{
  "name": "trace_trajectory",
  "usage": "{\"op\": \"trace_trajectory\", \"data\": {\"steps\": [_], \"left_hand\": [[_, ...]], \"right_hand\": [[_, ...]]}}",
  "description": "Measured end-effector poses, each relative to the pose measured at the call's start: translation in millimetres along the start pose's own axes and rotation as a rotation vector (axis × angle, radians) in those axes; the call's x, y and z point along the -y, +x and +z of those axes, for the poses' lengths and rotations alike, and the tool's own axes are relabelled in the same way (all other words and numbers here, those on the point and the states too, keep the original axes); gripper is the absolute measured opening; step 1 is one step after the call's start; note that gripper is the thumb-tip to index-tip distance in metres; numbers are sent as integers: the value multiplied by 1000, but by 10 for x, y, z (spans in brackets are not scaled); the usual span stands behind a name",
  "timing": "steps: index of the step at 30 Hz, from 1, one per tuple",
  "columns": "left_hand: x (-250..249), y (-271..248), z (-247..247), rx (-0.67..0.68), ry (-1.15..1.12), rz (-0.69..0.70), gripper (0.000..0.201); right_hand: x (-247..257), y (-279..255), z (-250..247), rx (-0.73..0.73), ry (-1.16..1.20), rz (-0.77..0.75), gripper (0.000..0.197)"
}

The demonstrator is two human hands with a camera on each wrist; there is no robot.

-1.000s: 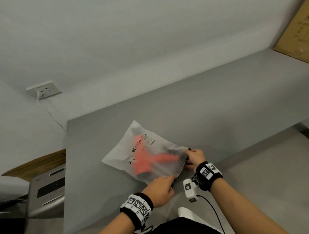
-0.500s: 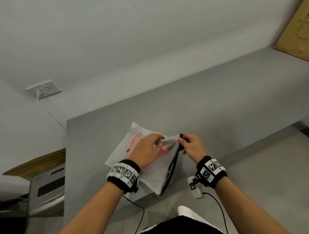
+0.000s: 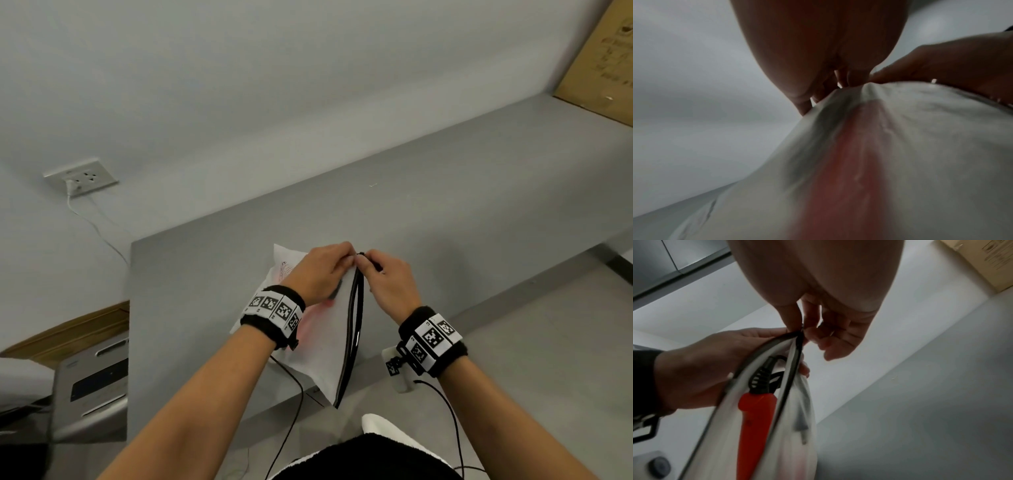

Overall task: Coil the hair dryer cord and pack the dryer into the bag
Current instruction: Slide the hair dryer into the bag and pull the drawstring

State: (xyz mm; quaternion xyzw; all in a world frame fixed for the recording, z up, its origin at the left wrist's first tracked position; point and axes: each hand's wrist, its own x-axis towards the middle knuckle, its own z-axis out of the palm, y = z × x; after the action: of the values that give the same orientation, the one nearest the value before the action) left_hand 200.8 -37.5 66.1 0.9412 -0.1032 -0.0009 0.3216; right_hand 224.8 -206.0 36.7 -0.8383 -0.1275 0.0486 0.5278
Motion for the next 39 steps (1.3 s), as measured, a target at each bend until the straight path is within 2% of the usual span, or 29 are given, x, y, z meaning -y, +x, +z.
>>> {"op": "trace_trajectory", "data": {"steps": [4, 8, 14, 18, 23, 26, 30, 33, 39], "left_hand": [[2, -5, 52, -49, -59, 32, 16], [40, 6, 93, -145, -169, -26, 14], [36, -2, 65, -244, -209, -75, 17], [32, 9, -70, -195, -216, -112, 16], [42, -50, -212, -160, -231, -70, 14], [55, -73, -208, -263, -295, -90, 15], [44, -74, -164, -351, -364, -143, 15], [68, -60, -162, -353, -360, -152, 14], [110, -53, -303, -249, -392, -136, 15]], "right_hand": [[42, 23, -4, -32, 90, 4, 17], [90, 51, 41, -48, 72, -16, 18], [204, 82, 89, -23, 66, 22, 19], [335, 145, 88, -87, 77, -15, 18], [476, 167, 78, -33, 53, -65, 20], [523, 156, 129, 32, 91, -59, 20], [542, 154, 188, 22, 6, -88, 23], [536, 190, 185, 23, -83, -103, 24], [527, 193, 154, -33, -127, -180, 19]]}}
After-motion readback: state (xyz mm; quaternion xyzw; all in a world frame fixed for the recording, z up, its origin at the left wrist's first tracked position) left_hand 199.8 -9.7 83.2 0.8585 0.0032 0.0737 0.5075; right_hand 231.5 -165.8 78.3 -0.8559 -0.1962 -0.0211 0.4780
